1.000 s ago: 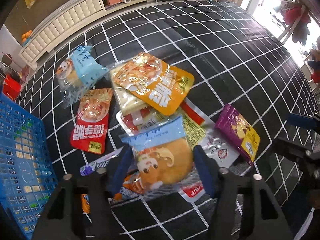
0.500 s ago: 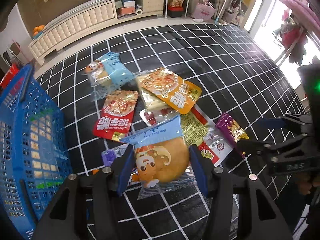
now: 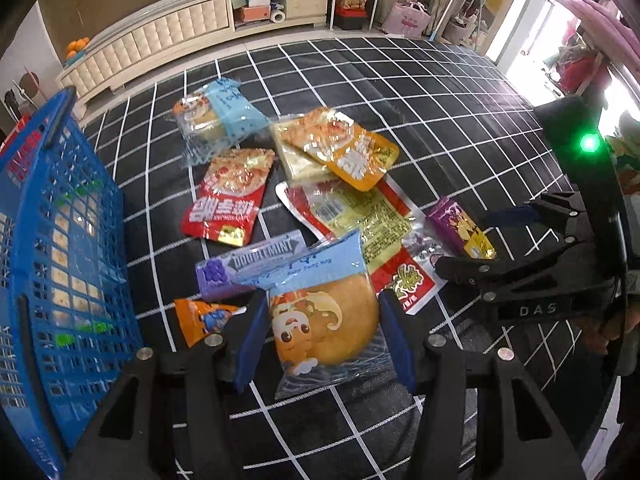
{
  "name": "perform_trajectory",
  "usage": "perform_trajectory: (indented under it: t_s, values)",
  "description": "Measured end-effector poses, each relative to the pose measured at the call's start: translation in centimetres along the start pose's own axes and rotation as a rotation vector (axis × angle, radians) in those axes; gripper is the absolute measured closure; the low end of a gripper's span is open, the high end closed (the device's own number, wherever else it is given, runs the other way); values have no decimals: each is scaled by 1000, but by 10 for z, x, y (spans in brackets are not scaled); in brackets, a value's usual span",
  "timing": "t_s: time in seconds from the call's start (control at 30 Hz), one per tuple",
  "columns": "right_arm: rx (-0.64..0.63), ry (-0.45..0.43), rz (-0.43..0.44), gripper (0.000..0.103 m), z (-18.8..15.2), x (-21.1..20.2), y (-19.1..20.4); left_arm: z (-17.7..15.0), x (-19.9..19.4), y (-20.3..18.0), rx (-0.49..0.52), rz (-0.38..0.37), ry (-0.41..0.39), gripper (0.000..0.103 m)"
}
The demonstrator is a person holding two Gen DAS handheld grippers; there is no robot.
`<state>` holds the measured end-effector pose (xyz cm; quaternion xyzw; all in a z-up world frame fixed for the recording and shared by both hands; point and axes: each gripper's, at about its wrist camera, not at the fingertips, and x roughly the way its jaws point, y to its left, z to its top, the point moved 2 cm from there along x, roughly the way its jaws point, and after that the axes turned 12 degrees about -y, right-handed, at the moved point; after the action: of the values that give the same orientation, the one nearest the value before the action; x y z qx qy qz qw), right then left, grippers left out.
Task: Organize snacks
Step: 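Grasp the purple chip bag with the right gripper while the left gripper holds the bread bag, then lower the bread bag and purple chip bag into the basket and open both grippers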
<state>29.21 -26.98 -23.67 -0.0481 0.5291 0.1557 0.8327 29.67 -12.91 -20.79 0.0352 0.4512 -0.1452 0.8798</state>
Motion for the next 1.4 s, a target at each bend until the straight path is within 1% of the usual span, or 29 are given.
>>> perform_trajectory:
  t_s: [0.03,0.1,0.13,0.2,0.37,0.47,0.6,0.73,0.83,0.9,0.97,1.13,1.2,1.3,1.4]
  values:
    - [-5,-10,-14,25,-2,-1,0,-2,0,0,-1,-1,1,51]
    - [17,-30,-3,42,-3,-5,-3,-5,-1,-1,-3,-2,3,51]
    - [32,-34,6,47,-5,-7,-4,-6,-2,-1,-5,-3,3,51]
    - [48,-35,17,50,-7,-7,-5,-7,-5,-1,-8,-6,1,51]
    - [73,-52,14,51,-10,-13,-10,-3,-18,0,-9,-6,-25,51]
    - [89,-86,3,51,-7,-27,-6,1,-30,1,-3,-6,-49,51]
    - [104,-151,7,51,-3,-59,4,8,-53,6,-2,-6,-93,51]
    - [112,-231,-6,51,8,-94,20,17,-85,16,-9,-6,-156,51]
    - [110,-285,13,51,19,-116,43,21,-115,27,-8,-1,-210,51]
    - [102,-322,19,51,27,-128,60,21,-131,35,0,1,-230,51]
    - [92,-358,37,51,36,-137,82,20,-147,46,12,16,-248,51]
    - [48,-409,100,51,57,-153,134,17,-177,75,42,62,-275,51]
    - [28,-423,116,51,64,-158,149,13,-186,89,44,94,-283,51]
    - [-10,-437,142,51,78,-163,179,9,-195,117,16,162,-281,51]
    - [-36,-434,165,51,89,-158,203,5,-202,147,-23,168,-266,51]
